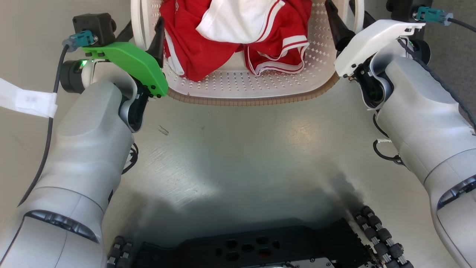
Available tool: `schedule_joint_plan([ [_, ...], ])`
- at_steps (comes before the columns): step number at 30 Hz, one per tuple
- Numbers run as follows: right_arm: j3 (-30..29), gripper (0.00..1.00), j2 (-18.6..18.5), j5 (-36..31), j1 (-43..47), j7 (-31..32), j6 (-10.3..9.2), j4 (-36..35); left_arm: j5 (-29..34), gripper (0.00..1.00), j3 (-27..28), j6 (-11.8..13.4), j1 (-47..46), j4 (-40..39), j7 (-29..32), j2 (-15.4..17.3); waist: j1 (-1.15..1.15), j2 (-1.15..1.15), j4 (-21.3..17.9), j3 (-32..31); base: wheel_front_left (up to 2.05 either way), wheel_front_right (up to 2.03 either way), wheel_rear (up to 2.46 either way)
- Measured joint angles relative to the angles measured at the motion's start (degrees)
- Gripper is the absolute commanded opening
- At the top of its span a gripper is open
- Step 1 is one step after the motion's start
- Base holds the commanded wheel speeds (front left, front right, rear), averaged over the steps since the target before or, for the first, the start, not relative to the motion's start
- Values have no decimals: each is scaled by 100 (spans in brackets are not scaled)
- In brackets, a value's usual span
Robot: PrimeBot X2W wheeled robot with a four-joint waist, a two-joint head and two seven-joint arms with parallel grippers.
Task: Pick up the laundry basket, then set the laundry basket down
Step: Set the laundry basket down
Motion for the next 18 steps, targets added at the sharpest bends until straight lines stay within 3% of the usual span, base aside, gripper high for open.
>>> schedule_joint_plan([
  [18,-408,100,9,-183,279,0,-9,-1,90,100,45,-4,234,111,0,22,0,0,-66,-468,0,0,0],
])
